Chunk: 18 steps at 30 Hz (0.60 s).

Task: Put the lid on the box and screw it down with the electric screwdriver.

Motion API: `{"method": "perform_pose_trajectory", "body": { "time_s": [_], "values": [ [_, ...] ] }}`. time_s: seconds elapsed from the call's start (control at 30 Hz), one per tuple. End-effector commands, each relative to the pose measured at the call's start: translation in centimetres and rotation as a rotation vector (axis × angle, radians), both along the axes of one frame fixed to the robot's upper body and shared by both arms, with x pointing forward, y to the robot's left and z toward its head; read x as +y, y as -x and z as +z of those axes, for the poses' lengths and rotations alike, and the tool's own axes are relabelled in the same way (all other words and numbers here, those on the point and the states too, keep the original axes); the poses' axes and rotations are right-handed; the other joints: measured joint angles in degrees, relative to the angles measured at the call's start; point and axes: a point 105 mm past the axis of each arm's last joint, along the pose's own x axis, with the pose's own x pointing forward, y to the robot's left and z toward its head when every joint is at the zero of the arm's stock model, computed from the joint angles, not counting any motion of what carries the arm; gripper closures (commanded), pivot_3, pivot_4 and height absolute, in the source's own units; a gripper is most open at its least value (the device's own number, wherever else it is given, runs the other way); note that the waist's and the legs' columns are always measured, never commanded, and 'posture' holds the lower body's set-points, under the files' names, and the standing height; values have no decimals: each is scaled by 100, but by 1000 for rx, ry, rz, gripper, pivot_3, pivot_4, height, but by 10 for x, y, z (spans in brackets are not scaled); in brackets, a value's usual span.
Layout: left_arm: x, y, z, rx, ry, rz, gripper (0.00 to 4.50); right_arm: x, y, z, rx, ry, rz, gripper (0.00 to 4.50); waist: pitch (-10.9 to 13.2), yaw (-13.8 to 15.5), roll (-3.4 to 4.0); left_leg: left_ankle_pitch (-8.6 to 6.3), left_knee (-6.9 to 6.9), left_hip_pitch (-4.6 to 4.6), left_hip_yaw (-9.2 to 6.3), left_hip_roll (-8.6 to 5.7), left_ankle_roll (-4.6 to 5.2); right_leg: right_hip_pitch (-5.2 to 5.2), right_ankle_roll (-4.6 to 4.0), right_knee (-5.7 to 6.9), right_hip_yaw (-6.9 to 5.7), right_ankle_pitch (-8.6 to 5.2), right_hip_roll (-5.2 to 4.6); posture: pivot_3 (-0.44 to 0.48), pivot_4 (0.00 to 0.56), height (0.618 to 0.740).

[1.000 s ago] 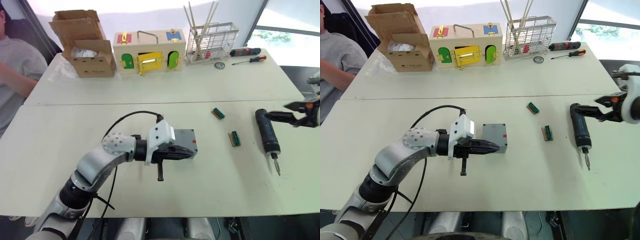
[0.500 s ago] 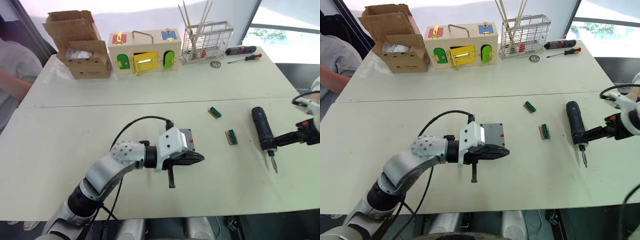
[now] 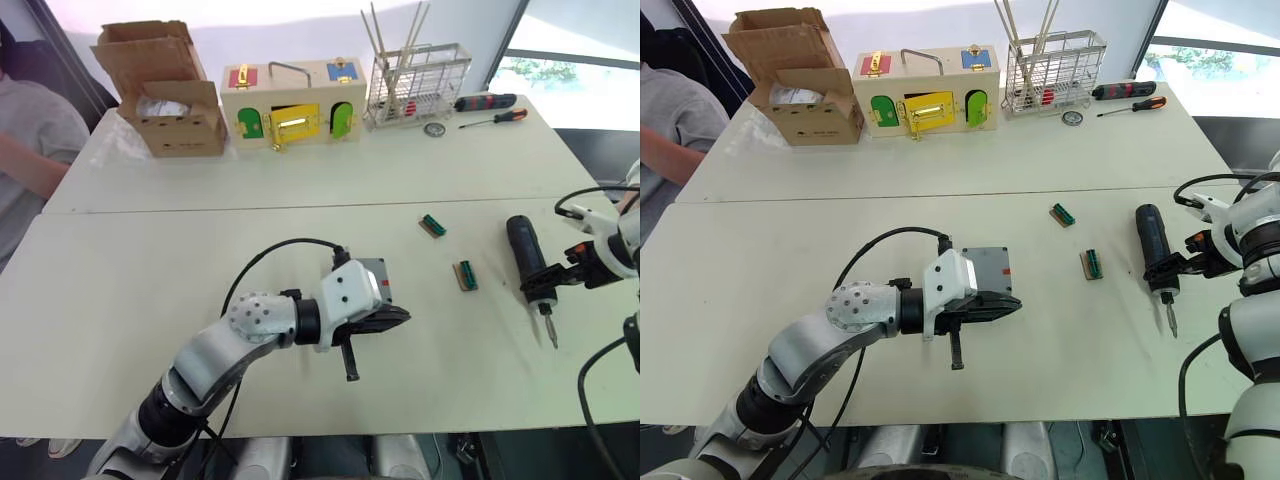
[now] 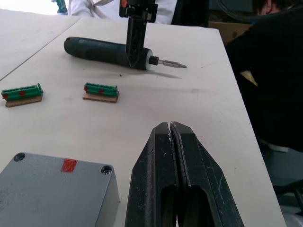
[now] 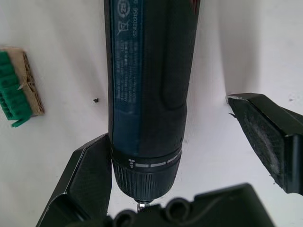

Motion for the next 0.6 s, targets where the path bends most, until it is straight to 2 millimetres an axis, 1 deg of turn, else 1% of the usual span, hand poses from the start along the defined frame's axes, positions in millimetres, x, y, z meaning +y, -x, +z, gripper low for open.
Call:
{"method": "perform_pose_trajectory", "body": {
  "time_s": [0.03,0.07,0.13,0.23,0.27,0.43,0.57,0.6],
  "values": [
    [-3,4,5,-28,19,-5,4500,-2,-4,-12,-2,48,-17,689,-22,-8,-36,0,0,4,-1,1,0,4,0,0,-1,0,0,0,150,734],
    [-4,4,5,-28,19,-3,4500,-1,-5,-13,-4,46,-19,1028,-28,-10,-46,0,0,7,-1,1,-1,8,0,-1,-1,0,0,0,150,734],
    [-4,4,4,-26,18,-1,4500,1,-5,-18,23,61,3,1523,-33,-10,-55,0,2,9,-1,1,-1,13,0,-2,0,0,-1,0,150,734],
    [-4,4,4,-25,18,4,4500,-2,-1,-23,60,97,42,2562,-37,-11,-61,-1,2,9,-3,1,-1,13,0,-3,-1,0,0,0,150,734],
    [-4,4,3,-25,18,8,4500,-4,1,-25,72,106,46,2701,-39,-11,-64,-1,1,9,-4,1,-1,13,0,-3,-2,0,1,0,150,734],
    [-2,1,3,-28,17,25,4500,-7,5,-32,98,124,69,2701,-47,3,-76,-1,2,9,-6,1,-1,16,0,-4,-3,0,1,0,150,734],
    [-1,-2,2,-29,12,34,4500,0,-9,-28,-10,99,118,2701,-68,-11,-110,-1,2,11,-11,1,-1,19,0,-5,-6,0,1,0,150,734],
    [1,-3,2,-28,10,31,4500,2,-20,-16,-97,86,75,2701,-69,-13,-112,-1,2,13,-9,1,-1,22,0,-6,-5,0,1,0,150,734]
  ]
}}
